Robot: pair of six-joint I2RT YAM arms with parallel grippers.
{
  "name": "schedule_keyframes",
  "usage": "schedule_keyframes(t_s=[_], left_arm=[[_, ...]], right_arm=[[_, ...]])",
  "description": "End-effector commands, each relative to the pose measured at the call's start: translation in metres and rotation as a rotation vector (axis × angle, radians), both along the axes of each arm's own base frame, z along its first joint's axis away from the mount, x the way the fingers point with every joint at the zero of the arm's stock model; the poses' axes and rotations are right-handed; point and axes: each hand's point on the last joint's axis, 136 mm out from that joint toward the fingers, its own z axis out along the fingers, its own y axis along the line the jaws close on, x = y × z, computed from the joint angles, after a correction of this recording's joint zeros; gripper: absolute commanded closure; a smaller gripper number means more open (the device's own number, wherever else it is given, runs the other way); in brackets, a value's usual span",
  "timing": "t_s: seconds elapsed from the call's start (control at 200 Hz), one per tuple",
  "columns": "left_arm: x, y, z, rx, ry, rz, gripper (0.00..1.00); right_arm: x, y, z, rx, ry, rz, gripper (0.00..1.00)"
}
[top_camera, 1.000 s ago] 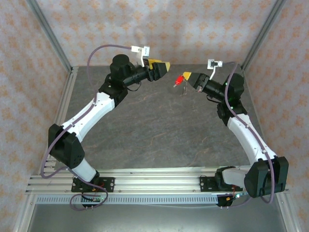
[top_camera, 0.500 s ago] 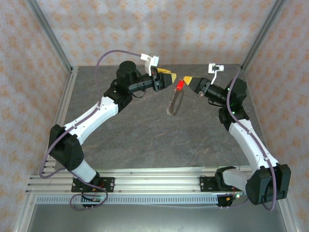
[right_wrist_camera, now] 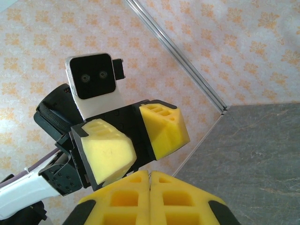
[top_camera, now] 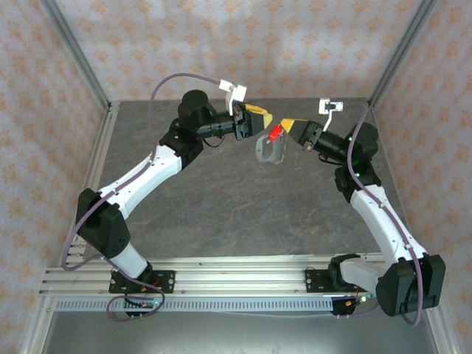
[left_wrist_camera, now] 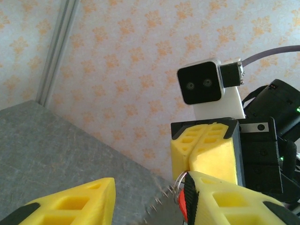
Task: Put the keys on the keyring
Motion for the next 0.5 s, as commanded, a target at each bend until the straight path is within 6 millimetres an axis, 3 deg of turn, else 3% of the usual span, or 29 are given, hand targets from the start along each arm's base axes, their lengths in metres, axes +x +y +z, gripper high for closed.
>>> schedule_keyframes(t_s=[0.0, 0.495], left_arm=[[-0.011, -0.012, 0.019, -0.023, -0.059, -0.073, 0.57], [-0.033, -0.024, 0.006, 0.028, -0.05, -0.189, 0.62]], right_arm=[[-0.016, 0.003, 0.019, 0.002, -0.096, 0.03, 1.0], [-0.012, 0.001, 0.019, -0.001, -0.097, 0.005, 1.0]])
